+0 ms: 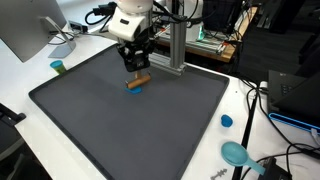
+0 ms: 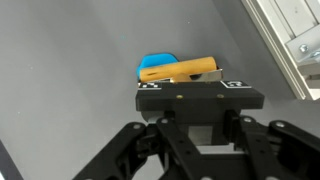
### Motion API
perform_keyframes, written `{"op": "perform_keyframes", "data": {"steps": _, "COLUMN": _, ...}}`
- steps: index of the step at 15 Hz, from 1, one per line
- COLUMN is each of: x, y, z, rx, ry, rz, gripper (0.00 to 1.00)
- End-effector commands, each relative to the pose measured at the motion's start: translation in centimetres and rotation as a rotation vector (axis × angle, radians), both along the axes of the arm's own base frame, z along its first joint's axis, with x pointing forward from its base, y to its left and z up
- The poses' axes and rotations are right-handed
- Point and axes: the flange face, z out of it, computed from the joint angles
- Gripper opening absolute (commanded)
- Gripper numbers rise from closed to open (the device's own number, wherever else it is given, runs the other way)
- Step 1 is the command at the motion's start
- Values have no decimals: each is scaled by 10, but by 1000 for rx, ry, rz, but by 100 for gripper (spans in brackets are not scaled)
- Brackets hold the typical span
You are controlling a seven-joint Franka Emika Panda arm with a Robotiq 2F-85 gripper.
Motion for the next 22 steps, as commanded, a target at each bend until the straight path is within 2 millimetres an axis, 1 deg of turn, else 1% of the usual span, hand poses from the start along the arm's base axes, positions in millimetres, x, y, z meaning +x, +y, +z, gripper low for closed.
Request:
{"op": "perform_keyframes", "data": {"steps": 1, "x": 1, "y": 19, "z": 16, "rx": -29, "ry": 15, "rz": 43, "gripper": 22}}
{"op": "perform_keyframes", "data": {"steps": 3, "x": 5, "y": 29, "z": 21, "rx": -41, "ry": 15, "rz": 57, "gripper": 22}}
{"op": "perform_keyframes", "data": {"steps": 5, "x": 17, "y": 29, "z": 26, "rx": -45, "ry": 8, "rz": 52, "gripper": 22}}
{"op": "perform_keyframes", "data": {"steps": 8, "x": 33, "y": 24, "z": 32, "rx": -37, "ry": 2, "rz": 40, "gripper": 22}}
{"op": "perform_keyframes", "data": {"steps": 10, "x": 42, "y": 19, "z": 29, "rx": -35, "ry": 16, "rz": 14, "gripper": 22}}
{"op": "perform_keyframes", "data": {"steps": 11, "x": 28, "y": 25, "z": 28, "rx": -19, "ry": -5, "rz": 21, "gripper": 47}}
{"op": "perform_keyframes", "data": {"steps": 14, "x": 38, "y": 20, "z": 21, "rx": -23, "ry": 6, "rz": 8, "gripper": 47}}
{"op": "perform_keyframes", "data": {"steps": 18, "x": 40, "y": 21, "z": 20, "rx": -23, "ry": 7, "rz": 7, "gripper": 47}}
{"op": "perform_keyframes", "data": {"steps": 19, "x": 38, "y": 22, "z": 16, "rx": -35, "ry": -1, "rz": 4, "gripper": 22}}
{"op": "perform_keyframes", "data": {"steps": 22, "x": 28, "y": 21, "z": 9, "rx": -46, "ry": 0, "rz": 3, "gripper": 22}}
